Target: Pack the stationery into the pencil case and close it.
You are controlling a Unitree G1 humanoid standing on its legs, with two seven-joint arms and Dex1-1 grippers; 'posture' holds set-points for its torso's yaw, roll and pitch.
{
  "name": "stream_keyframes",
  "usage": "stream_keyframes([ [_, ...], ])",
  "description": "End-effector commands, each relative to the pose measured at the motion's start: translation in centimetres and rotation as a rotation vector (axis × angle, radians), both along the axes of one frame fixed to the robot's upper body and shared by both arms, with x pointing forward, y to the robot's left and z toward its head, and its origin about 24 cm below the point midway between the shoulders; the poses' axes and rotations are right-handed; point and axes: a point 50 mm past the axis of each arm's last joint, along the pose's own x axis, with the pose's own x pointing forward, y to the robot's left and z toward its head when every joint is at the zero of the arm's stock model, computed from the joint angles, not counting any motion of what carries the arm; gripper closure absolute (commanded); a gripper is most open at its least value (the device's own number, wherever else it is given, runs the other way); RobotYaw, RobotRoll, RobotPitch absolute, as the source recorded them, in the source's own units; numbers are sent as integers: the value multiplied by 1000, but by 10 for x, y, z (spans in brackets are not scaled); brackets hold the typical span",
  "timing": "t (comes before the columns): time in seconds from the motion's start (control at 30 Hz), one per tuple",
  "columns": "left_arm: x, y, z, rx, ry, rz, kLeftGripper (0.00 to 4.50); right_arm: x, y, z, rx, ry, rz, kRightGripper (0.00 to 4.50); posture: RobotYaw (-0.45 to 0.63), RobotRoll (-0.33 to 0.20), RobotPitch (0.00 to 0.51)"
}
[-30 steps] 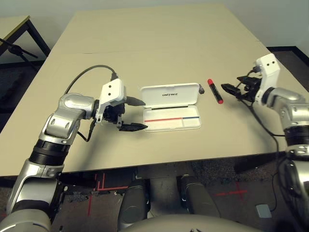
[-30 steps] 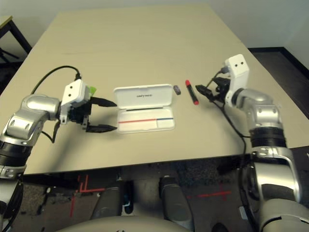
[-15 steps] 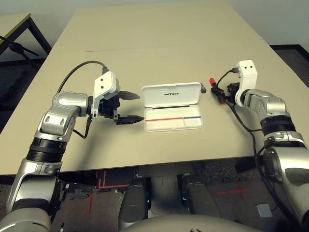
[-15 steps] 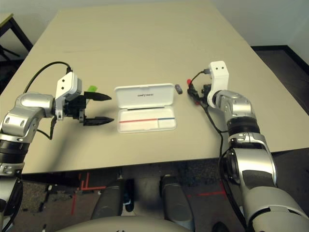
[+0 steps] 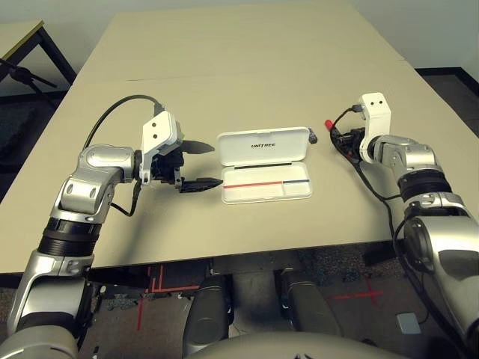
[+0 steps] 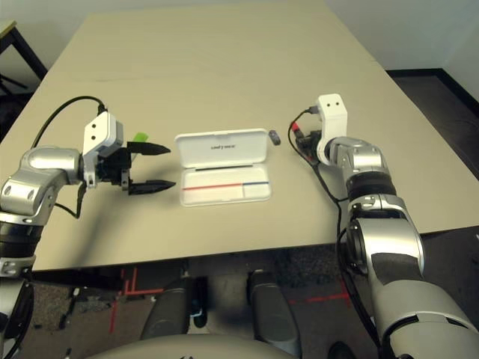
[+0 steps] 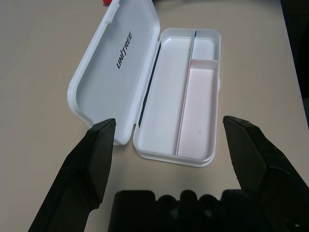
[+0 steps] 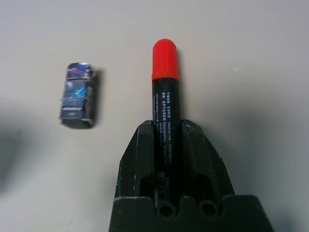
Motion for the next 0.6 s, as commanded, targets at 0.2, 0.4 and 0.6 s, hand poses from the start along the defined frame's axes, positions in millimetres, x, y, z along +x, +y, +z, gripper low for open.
stream_keyframes([
  [0.2,-3,10,0,5,4,16,0,-21,-38,60,-113,-9,201,3955,-10,0,130],
  [0.4,-6,14,1,17,0,-25,0,-52,-61,90,-244,56,463,3955,-23,0,125],
  [0.6,-10,18,5,32,15,-74,0,-71,-60,106,-364,106,770,3955,-24,0,120],
])
